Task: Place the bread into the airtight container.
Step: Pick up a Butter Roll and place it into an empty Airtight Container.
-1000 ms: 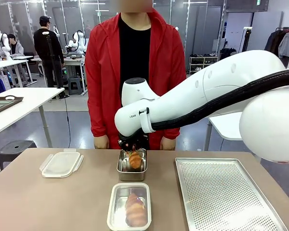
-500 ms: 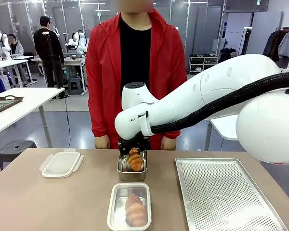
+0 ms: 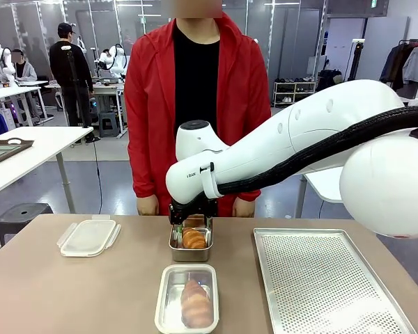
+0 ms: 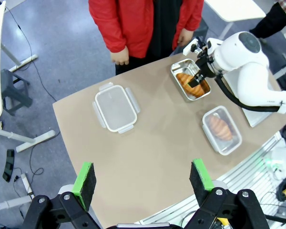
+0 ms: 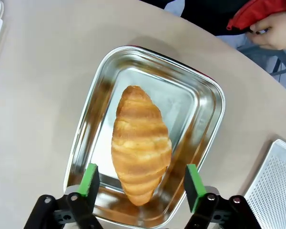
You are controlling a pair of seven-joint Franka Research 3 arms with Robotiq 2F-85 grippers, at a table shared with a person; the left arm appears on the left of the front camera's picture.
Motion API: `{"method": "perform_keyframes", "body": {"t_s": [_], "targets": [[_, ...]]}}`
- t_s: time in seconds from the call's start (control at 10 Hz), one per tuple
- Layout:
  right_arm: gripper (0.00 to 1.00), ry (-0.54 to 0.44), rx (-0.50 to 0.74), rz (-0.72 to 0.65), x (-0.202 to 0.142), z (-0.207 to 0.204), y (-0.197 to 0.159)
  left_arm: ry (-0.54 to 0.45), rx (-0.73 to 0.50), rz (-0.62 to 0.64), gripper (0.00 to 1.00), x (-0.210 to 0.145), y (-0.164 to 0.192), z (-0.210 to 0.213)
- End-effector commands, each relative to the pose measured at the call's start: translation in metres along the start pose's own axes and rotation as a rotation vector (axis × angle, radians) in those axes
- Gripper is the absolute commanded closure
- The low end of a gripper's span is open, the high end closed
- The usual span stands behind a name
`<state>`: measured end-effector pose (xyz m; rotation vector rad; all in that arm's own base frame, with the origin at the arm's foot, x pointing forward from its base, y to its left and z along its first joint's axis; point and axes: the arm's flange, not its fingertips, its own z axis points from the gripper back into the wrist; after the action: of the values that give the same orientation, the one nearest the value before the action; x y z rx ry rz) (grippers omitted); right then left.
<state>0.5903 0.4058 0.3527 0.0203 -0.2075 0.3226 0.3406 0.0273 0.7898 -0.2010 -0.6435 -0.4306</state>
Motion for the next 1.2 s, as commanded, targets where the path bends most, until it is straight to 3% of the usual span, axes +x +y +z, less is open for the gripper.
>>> {"method": "perform_keyframes", "body": {"t_s": [0.0, 1.1], "targets": [[0.27, 0.002, 0.000, 0.000, -0.0002, 0.0011, 0.0009, -0.002, -0.005, -0.002, 0.00, -0.0009, -0.0006, 0.0009], [0.27, 0.002, 0.000, 0.000, -0.0002, 0.0011, 0.0009, -0.002, -0.005, -0.002, 0.00, -0.0009, -0.0006, 0.0009]]}}
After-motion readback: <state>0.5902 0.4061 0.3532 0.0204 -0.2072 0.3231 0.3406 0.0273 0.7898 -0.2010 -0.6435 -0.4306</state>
